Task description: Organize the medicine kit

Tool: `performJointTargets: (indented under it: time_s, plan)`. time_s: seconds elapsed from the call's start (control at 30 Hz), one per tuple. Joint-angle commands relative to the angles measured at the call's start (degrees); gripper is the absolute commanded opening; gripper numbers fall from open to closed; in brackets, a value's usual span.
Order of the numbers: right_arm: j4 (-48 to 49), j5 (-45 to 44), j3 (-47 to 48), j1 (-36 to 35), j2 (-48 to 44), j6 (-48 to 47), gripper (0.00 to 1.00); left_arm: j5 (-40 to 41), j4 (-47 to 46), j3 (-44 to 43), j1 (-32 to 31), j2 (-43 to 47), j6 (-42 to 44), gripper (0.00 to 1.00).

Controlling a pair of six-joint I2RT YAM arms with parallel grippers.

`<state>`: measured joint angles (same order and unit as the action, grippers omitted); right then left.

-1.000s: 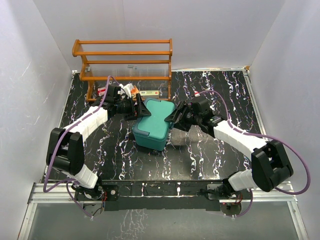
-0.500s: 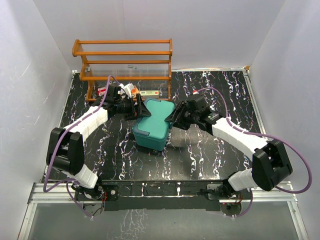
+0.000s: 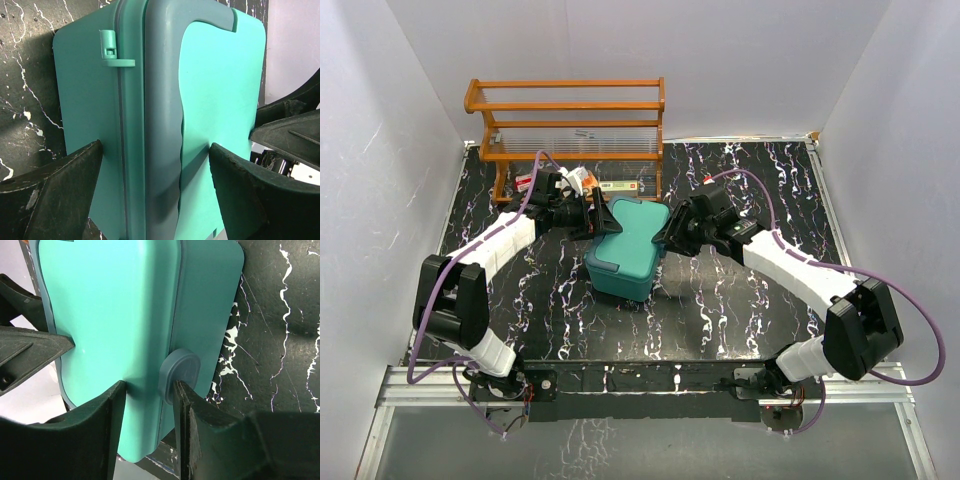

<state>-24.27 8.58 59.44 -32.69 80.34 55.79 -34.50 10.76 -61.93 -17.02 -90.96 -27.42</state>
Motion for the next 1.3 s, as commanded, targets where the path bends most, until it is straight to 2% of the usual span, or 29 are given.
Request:
performJointTargets:
  time_s: [0.0,0.07,0.23,0.47,0.77,1.03,1.27]
  plan:
    - [1.33,-0.56,2.31,-0.80,0.90,-0.29,0.14,2.82,6.55,1.58,-0.74,-2.49,3.17,0.83]
    - [2.20,-0.17,1.55,-0.87,1.33,-0.24,0.19,2.78,6.55,1.55,-0.75,-2.54,3.01,0.83]
    - [5.79,1.86,-1.30,-0.83,2.45,-0.01,0.40,2.19,6.07,1.79,-0.76,-2.47,2.51,0.83]
    - [9.46,4.39,-1.95,-0.82,4.39,-0.32,0.48,1.45,5.58,2.30,-0.81,-2.41,1.78,0.82]
    - [17.27,6.21,-3.65,-0.76,4.02,-1.56,0.51,-0.97,2.77,3.84,-0.79,-2.12,-0.78,0.82]
    - [14.29,0.45,-4.02,1.06,3.77,-5.51,0.50,-0.63,2.05,4.00,-0.80,-0.54,-2.70,0.81]
    - [12.59,0.48,-4.05,1.90,4.92,-6.62,0.51,-0.16,-1.53,6.27,-0.82,-0.07,-7.69,0.77]
